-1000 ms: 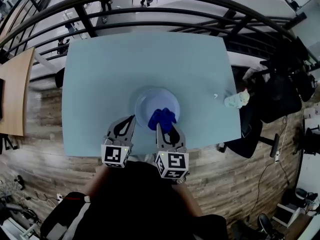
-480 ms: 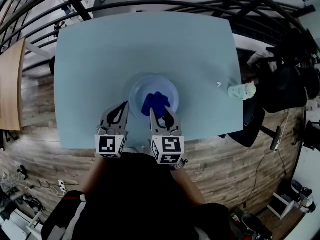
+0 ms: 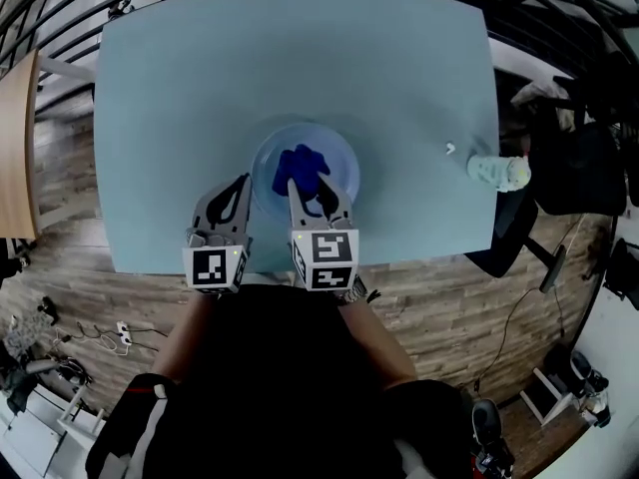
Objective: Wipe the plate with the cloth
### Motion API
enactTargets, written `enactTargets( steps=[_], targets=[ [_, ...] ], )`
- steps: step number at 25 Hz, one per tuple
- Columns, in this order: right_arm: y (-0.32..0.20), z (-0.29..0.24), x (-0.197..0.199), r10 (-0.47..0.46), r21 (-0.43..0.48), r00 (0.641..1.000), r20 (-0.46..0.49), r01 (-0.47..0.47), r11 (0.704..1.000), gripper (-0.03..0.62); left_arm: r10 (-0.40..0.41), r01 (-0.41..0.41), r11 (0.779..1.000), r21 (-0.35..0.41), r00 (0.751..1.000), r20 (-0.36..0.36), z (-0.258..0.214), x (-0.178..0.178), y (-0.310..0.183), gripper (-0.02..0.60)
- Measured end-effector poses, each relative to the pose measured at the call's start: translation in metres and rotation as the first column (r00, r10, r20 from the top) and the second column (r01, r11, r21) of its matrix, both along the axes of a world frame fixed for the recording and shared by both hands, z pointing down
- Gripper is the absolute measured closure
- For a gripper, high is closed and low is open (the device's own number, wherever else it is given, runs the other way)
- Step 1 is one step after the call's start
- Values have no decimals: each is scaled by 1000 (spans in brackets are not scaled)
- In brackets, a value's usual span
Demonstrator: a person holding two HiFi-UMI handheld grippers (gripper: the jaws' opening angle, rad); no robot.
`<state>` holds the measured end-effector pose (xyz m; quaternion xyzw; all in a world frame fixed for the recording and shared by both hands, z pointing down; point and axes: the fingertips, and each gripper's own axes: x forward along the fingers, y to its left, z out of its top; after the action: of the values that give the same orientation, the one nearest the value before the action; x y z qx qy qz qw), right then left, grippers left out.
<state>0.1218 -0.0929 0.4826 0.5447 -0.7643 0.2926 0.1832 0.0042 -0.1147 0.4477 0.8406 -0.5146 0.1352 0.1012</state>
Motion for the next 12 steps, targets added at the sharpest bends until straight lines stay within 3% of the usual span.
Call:
enactTargets(
  steps=[12],
  targets=[
    [-25,61,-4,-44,-111,999,-21,41,993,474,-22,25,997,-78,999,39,36,9,-19,580]
  ],
)
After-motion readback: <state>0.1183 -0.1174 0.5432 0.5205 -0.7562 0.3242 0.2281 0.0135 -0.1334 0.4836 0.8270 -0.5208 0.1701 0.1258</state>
